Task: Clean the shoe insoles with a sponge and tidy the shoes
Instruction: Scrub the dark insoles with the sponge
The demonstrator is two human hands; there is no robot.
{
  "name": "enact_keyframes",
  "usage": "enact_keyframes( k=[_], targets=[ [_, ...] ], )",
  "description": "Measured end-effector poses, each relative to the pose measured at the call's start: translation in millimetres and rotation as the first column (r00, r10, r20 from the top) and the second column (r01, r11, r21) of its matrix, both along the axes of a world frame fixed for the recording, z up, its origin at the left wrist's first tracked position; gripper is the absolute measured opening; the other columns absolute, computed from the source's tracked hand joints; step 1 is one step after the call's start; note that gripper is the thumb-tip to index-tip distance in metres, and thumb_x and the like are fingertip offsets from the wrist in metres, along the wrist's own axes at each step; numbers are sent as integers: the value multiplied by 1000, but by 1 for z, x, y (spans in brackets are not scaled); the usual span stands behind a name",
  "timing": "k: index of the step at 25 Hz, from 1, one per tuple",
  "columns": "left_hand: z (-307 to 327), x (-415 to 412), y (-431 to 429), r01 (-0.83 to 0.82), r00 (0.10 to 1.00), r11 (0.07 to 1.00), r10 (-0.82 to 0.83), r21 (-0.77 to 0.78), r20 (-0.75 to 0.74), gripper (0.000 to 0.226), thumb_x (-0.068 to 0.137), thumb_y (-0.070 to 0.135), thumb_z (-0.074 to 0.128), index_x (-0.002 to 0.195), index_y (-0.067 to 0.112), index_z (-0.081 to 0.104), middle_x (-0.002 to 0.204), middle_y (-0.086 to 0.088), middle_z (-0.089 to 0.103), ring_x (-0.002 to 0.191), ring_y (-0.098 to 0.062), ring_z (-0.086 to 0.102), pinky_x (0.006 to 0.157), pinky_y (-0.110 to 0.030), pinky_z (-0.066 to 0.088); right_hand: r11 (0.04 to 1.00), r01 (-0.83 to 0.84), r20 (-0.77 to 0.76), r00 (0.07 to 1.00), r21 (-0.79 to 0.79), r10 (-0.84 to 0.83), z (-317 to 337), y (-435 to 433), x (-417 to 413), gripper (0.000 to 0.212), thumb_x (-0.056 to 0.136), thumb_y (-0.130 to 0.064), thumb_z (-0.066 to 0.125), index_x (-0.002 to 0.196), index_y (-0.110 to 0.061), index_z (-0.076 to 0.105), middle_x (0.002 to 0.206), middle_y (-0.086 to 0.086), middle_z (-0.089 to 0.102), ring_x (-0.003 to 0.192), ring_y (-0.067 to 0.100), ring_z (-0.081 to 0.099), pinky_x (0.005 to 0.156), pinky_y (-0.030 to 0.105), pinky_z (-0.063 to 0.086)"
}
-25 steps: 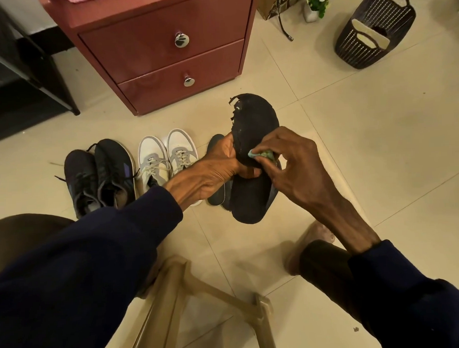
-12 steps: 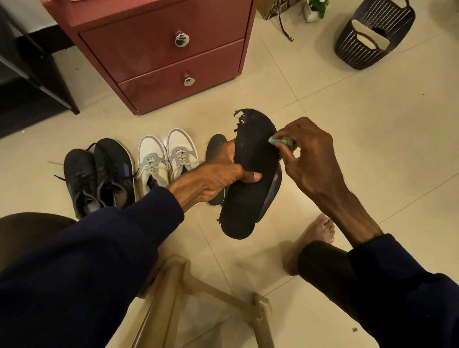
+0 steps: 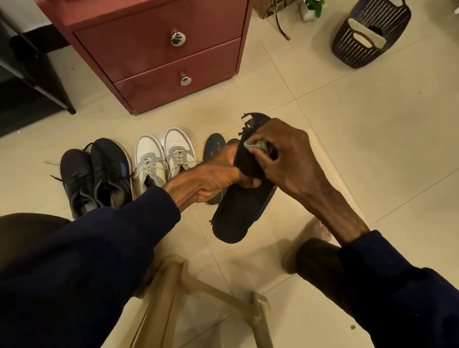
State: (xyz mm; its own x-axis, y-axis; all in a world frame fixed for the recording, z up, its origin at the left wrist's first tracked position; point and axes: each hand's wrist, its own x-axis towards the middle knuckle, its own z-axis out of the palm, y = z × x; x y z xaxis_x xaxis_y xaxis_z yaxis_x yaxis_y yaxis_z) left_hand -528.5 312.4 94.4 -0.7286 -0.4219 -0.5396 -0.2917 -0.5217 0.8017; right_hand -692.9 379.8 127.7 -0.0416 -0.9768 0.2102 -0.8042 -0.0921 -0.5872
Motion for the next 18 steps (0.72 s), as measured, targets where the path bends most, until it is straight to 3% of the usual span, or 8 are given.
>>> enact_keyframes(
  k=[2,4,6,7,11,15,16,18],
  targets=[
    [0,2,-1,-2,1000,1000,2,-29,-4,59,72,-13,79,127,1,60,124,-19,68,111,-27,67,99,-38,56,992,-123,-55,991,21,124,-5,1,13,16,83,-6,79,98,-4,75,98,13,71,90,28,68,82,36,58],
    [-3,2,-2,-7,1000,1000,7,-4,0,70,64,-2,84,129,5,59,126,-17,69,118,-29,66,101,-41,55,1000,-9,-82,997,9,10,-5,-2,6,14,82,-4,78,96,-5,75,97,14,70,89,29,67,79,40,57],
    [-3,2,-1,-3,1000,1000,3,19,15,78,61,2,86,133,8,57,127,-14,69,121,-28,65,102,-43,55,986,166,-44,985,12,-165,-4,-2,-5,13,83,-4,78,96,-6,76,97,12,69,88,27,66,76,35,54],
    [-3,1,-1,-1,1000,1000,1,18,20,76,63,-1,86,132,8,57,127,-13,69,121,-28,65,101,-42,55,984,175,-29,984,29,-175,-2,-1,-6,13,84,-5,78,97,-7,76,97,11,69,88,26,66,76,33,54],
    [-2,3,-1,-12,1000,1000,12,-11,-3,53,76,-16,77,122,7,63,119,-14,71,112,-27,68,98,-38,57,996,-75,-6,997,45,76,-3,1,15,15,83,-10,81,97,-6,76,96,11,72,87,23,68,81,33,58],
    [-1,2,0,24,1000,999,-24,25,18,61,76,-9,81,130,8,59,127,-14,69,121,-28,65,103,-45,54,971,233,-24,972,53,-232,-1,0,-7,14,84,-7,80,97,-8,75,97,12,71,86,25,66,78,42,59],
    [0,1,0,33,999,999,-33,25,21,60,77,-10,80,130,8,59,127,-13,69,121,-28,65,103,-45,54,970,235,-23,972,54,-234,0,1,-8,15,84,-7,80,98,-7,75,97,12,71,87,25,66,78,43,58],
    [-1,2,1,12,1000,1000,-13,28,13,56,77,-14,77,126,7,62,122,-13,71,116,-26,67,100,-40,56,996,83,-27,996,35,-82,-1,2,3,17,83,-7,80,98,-6,74,97,12,71,86,25,67,79,39,59]
  ],
)
